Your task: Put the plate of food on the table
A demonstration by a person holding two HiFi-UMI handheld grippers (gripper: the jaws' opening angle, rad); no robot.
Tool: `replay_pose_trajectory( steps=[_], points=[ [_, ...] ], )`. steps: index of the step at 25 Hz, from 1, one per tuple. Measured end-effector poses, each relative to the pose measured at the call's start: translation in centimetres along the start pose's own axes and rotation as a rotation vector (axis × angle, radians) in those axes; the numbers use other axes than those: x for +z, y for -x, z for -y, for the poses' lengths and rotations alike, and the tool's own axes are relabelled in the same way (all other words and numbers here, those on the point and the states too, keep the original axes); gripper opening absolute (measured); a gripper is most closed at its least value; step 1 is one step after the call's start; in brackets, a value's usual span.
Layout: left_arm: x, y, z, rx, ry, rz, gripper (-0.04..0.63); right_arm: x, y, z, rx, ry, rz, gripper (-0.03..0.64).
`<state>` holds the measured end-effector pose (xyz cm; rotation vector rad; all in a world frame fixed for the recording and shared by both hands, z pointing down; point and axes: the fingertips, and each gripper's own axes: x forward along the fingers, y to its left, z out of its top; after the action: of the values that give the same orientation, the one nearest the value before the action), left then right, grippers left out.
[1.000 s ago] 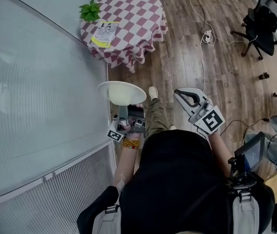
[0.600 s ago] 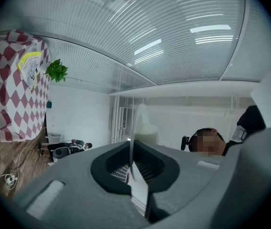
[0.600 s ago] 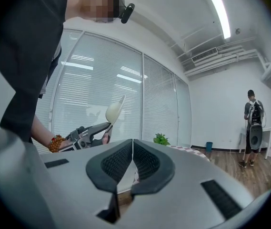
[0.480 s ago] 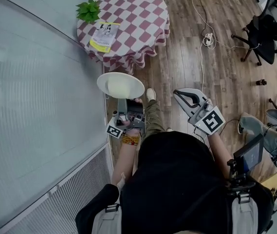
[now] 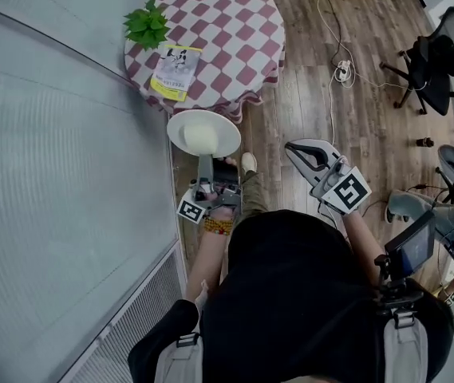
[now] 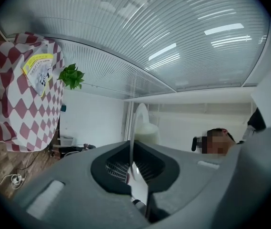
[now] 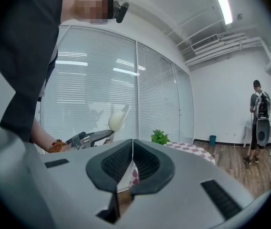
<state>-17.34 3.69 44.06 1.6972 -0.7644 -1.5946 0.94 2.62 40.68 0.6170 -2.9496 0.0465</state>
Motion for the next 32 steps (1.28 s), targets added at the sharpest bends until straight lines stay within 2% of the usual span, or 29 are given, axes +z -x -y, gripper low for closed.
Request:
replay_pose_trajectory(
  steps=[8, 13, 24, 32],
  points=[
    [3.2, -3.8, -5.2, 0.101, 0.019, -0.016, 0.014, 0.6, -7.7, 4.6, 0.042, -0.008, -0.014, 0.014],
    [5.7, -6.1, -8.1, 0.165, 0.01, -0.058, 0.014, 1.0, -10.9, 7.0, 0.035, -0.017, -0.011, 0.013],
    [5.9, -10.1, -13.7, 0.286, 0.021, -0.123, 0.014, -0.7, -11.5, 11.7, -0.034, -0.057, -0.026, 0.012],
    [6.6, -15.0, -19.2, 0.346, -0.018, -0.164, 0.014, -3.8, -14.6, 17.1, 0.001, -0.076, -0.088, 0.012]
  ],
)
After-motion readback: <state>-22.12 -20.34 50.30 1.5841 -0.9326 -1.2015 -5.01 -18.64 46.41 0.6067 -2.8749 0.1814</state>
